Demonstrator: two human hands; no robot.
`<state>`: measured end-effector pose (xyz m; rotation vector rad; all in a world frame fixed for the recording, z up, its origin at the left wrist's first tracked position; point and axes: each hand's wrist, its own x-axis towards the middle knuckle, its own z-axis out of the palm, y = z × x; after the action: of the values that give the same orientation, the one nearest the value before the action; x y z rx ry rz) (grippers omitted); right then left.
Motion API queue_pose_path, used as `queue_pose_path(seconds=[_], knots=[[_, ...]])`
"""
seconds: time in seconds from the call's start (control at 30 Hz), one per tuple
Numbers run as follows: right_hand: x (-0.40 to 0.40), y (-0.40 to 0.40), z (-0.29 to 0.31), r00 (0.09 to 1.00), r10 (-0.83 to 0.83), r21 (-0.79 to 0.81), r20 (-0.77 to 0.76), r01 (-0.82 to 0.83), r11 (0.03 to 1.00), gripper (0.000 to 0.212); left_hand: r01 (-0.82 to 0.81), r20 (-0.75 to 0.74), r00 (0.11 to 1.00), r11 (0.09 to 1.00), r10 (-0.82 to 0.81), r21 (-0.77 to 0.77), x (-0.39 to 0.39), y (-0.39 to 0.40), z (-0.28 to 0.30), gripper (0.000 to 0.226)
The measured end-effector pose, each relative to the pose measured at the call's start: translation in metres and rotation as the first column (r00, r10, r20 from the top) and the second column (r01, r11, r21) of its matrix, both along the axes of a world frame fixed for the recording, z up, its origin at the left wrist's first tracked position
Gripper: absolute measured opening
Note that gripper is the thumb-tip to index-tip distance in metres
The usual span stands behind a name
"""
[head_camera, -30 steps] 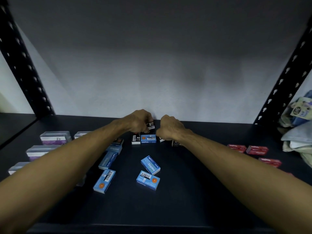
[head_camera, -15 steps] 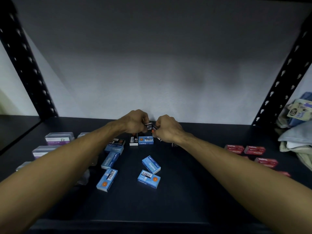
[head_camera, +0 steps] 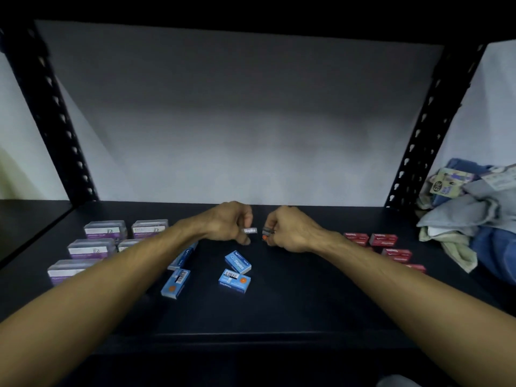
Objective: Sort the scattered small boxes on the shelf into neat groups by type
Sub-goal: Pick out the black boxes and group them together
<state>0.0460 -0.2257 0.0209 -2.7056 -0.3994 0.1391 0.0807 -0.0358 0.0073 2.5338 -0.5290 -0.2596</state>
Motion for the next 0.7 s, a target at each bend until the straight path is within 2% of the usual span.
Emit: queue_pose_path(seconds=[0.27, 0.5, 0.7], knots=[[-0.023, -0.026, -0.022, 0.999, 0.006, -0.207, 0.039, 0.002, 0.978, 0.013, 0.078, -0.035, 0.997, 0.994, -0.075, 0.076, -0.014, -0.032, -0.017, 0.031], [-0.029, -0.04, -0.023, 0.996, 0.079, -0.235, 0.048, -0.066, 0.97, 0.023, 0.118, -0.075, 0.991, 0.99, -0.112, 0.081, -0.017, -0.033, -0.02, 0.031], [-0.033, -0.047, -0.02, 0.993, 0.108, -0.197, -0.053, -0.116, 0.973, 0.036, 0.128, -0.104, 0.988, 0.985, -0.116, 0.113, -0.018, -0.029, -0.02, 0.05]])
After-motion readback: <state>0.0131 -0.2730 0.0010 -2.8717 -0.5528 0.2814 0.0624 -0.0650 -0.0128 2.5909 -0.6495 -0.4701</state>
